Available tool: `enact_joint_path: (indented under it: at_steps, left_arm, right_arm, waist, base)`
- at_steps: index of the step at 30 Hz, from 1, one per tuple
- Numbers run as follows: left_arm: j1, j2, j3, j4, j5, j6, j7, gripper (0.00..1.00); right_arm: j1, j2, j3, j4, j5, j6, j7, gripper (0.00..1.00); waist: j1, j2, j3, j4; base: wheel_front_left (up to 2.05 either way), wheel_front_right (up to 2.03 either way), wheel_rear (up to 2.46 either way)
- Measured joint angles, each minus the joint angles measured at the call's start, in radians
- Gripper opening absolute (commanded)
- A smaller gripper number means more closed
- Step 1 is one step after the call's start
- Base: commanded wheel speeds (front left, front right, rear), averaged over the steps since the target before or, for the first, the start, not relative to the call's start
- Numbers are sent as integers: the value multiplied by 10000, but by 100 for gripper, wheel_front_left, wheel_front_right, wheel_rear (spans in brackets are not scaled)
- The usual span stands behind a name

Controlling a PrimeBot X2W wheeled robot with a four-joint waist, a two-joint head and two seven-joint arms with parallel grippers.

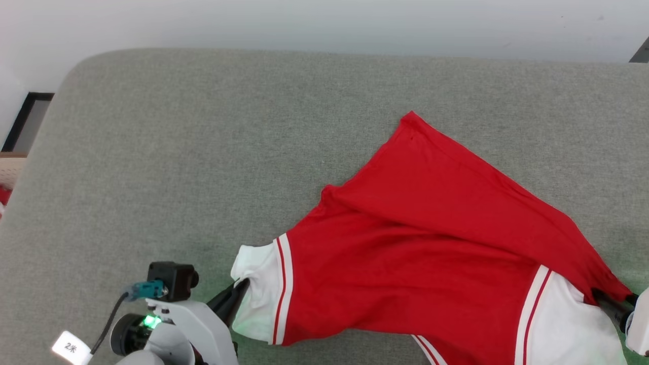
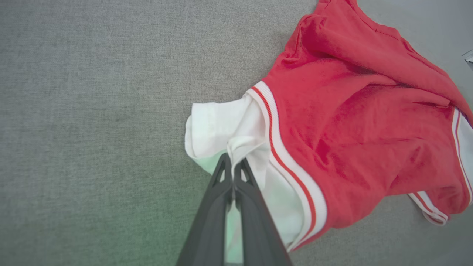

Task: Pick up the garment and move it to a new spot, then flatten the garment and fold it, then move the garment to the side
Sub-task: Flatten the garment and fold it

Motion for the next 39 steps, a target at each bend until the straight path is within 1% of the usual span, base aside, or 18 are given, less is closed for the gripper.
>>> enact_joint_path:
  at_steps: [5, 13, 15, 17, 20, 24, 26, 30, 35, 39]
  left_arm:
    - [112, 6, 6, -17, -31, 8, -44, 0]
    - [177, -29, -54, -81, -29, 50, -104, 0]
    - [149, -115, -115, -73, -15, -8, -102, 0]
    - [84, -217, -184, -38, 21, -44, -100, 0]
    - [-98, -393, -311, 56, 107, -184, -86, 0]
    - [-385, -688, -481, 255, 194, -403, -44, 0]
    - [-556, -855, -558, 397, 240, -531, -42, 0]
    - [-877, -1212, -727, 681, 320, -782, -46, 0]
    - [-1251, -1676, -947, 1011, 456, -1097, -113, 0]
    - [-1547, -2025, -1099, 1285, 541, -1361, -151, 0]
  right_arm:
    - [-3, -121, 23, -621, 155, -42, 560, 100]
    - [-618, -286, 159, -2857, 343, -46, 1494, 100]
    - [-1010, -322, 272, -3277, 376, -46, 1467, 100]
    - [-1463, -617, 709, -3653, 401, -46, 1221, 100]
    - [-2094, -1166, 1488, -3707, 347, -46, 706, 100]
    - [-3289, -1730, 2648, -3037, 336, -46, -215, 100]
    - [-3979, -2021, 3300, -2445, 270, -46, -683, 100]
    - [-5274, -2341, 4723, -1012, 525, -46, -1214, 100]
    - [-6700, -2439, 6157, 759, 1208, -46, -1256, 100]
    - [-7574, -2512, 7173, 1822, 1701, -46, -1070, 100]
  waist:
    - [0, 0, -99, -49]
    - [0, 0, -158, 33]
    - [0, 0, -148, 142]
    - [0, 0, -127, 280]
    - [-1, 0, -82, 537]
    - [0, 0, 28, 940]
    - [-1, 0, 106, 1150]
    - [0, 0, 307, 1586]
    - [0, 0, 644, 2103]
    - [0, 0, 938, 2508]
  base:
    - [0, 0, 0]
    - [0, 0, 0]
    - [0, 0, 0]
    - [0, 0, 0]
    - [0, 0, 0]
    - [0, 0, 0]
    - [0, 0, 0]
    - [0, 0, 0]
    - [0, 0, 0]
    - [0, 0, 0]
